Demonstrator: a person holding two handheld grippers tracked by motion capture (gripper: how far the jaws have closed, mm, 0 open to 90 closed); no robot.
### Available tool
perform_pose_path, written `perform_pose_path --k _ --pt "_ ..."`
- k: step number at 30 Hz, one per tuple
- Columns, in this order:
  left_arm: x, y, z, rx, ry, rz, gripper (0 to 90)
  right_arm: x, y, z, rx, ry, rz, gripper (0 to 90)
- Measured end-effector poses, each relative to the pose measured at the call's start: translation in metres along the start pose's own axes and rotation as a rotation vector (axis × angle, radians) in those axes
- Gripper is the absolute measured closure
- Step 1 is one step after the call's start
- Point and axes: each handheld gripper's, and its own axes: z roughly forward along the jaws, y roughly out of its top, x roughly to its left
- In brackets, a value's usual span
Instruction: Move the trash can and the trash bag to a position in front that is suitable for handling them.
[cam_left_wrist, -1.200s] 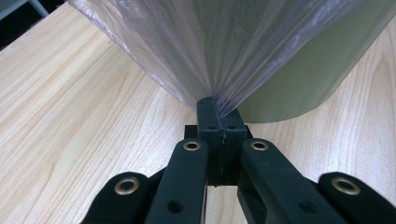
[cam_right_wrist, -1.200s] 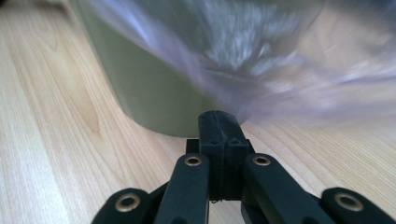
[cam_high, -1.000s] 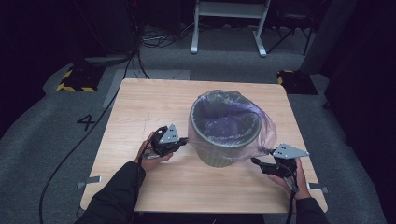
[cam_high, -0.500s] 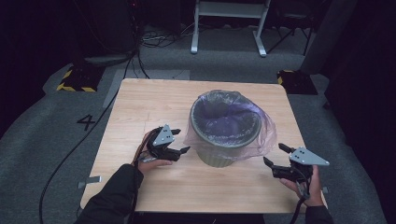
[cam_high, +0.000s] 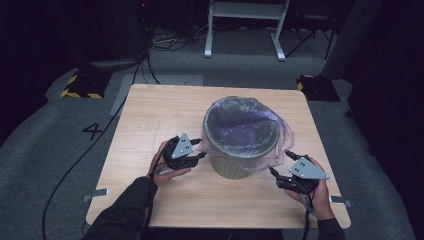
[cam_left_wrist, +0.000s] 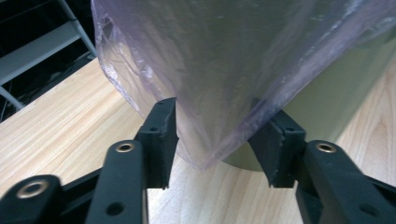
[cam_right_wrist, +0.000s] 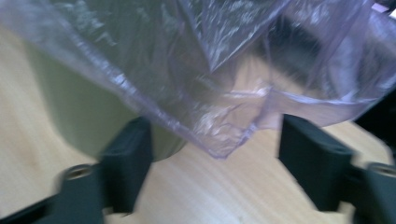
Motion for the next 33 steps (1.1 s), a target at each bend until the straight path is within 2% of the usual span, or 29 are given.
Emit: perform_pose_path --k 3,5,6,7,9,14,15,17,19,20,22,26,28,33 --pt "0.000 0.001 0.000 -0.020 0.004 0.002 67.0 0.001 0.002 0.003 -0.007 -0.019 -0.008 60.0" --pt "0.000 0.002 0.000 -0.027 0.008 0.009 76.4 0.001 0.001 0.003 -0.016 -0.009 -0.019 74.0" --pt "0.000 0.002 0.000 -0.027 0.008 0.009 80.0 0.001 0.001 0.003 -0.016 -0.009 -0.019 74.0" --pt "0.000 0.002 0.000 -0.028 0.015 0.010 80.0 0.001 0.001 0.003 -0.024 -0.009 -0.018 80.0" --pt "0.000 0.002 0.001 -0.027 0.022 0.016 89.6 -0.001 0.000 0.000 -0.055 0.017 -0.015 89.4" --pt "0.000 -0.001 0.003 -0.001 0.009 0.022 89.8 0.000 -0.003 -0.001 -0.047 0.059 -0.017 90.0" --pt "0.000 -0.003 0.004 0.016 0.005 0.034 89.8 0.002 -0.006 0.001 -0.027 0.083 -0.025 90.0" --pt "0.000 -0.005 0.006 0.025 -0.004 0.031 89.9 0.005 -0.010 0.004 -0.005 0.102 -0.026 90.0" --pt "0.000 -0.007 0.009 0.045 -0.003 0.046 89.9 0.007 -0.013 0.009 0.013 0.122 -0.021 90.0" --pt "0.000 -0.007 0.009 0.045 -0.003 0.046 89.9 0.007 -0.015 0.011 0.022 0.132 -0.016 90.0" --pt "0.002 -0.011 0.014 0.075 -0.009 0.037 89.9 0.007 -0.018 0.016 0.047 0.144 -0.017 90.0" --pt "0.005 -0.016 0.019 0.093 -0.018 0.018 89.9 0.005 -0.024 0.026 0.094 0.167 0.000 90.0" --pt "0.007 -0.019 0.023 0.119 -0.028 0.017 89.9 0.001 -0.029 0.038 0.126 0.181 0.042 90.0" --pt "0.009 -0.023 0.028 0.137 -0.053 -0.009 89.8 -0.003 -0.035 0.050 0.154 0.196 0.077 90.0"
